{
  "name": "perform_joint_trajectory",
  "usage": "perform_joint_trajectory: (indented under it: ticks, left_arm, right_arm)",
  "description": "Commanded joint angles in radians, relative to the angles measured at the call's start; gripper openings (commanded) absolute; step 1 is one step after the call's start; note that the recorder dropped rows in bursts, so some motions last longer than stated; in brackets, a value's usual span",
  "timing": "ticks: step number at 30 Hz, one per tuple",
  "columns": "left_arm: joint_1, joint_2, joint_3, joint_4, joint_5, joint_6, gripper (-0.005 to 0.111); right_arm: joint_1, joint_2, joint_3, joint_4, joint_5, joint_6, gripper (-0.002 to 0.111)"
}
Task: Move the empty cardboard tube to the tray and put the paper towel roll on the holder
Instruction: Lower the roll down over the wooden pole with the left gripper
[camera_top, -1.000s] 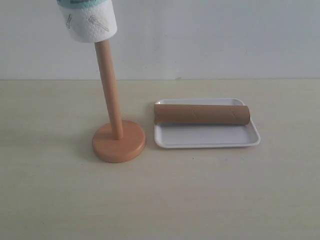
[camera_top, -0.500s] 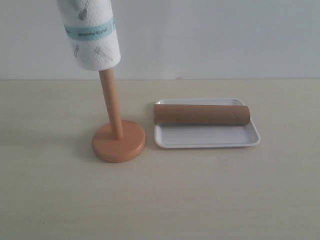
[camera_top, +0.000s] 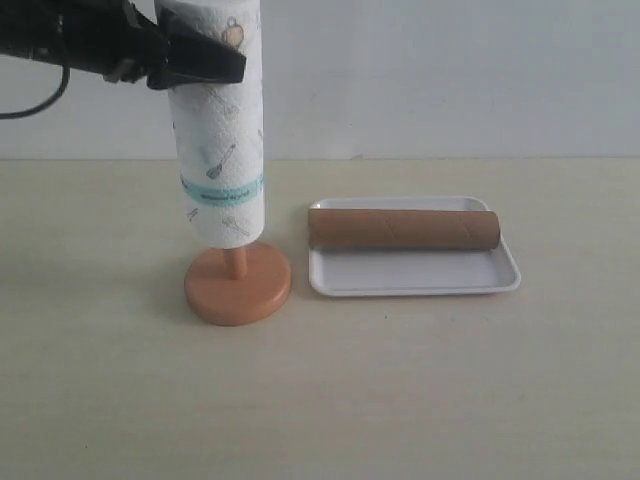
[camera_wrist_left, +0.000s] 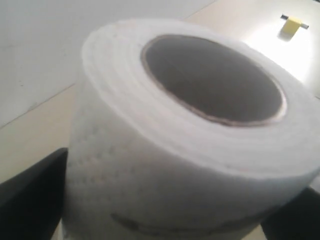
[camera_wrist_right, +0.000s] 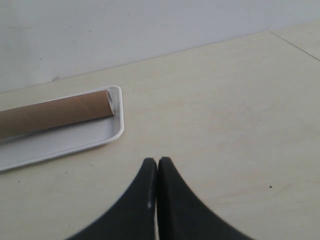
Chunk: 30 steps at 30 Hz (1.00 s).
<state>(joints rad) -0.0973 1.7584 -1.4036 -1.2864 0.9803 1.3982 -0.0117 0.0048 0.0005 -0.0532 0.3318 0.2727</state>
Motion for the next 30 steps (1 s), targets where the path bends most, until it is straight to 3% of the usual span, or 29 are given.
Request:
perform_joint_trajectory:
  ticks: [1,6,26,30]
  left_arm:
    - [-0.008,0.026,0.06,-0.126,-0.019,0.149,0.004]
    - [-0.006,0.032,0.138,-0.268,-0.031,0.346,0.004]
    - [-0.006,0.033,0.206,-0.345,-0.136,0.409,0.004]
    - [-0.006,0.033,0.207,-0.331,-0.136,0.397,0.017]
  right_arm:
    - [-0.007,-0.005,0.0,-0.005,-0.01,0.001,0.0]
    - [-0.007,-0.005,0.0,-0.005,-0.01,0.001,0.0]
    - [-0.007,-0.005,0.0,-0.005,-0.006,0.001,0.0]
    - [-0.007,-0.005,0.0,-0.005,-0.006,0.001,0.0]
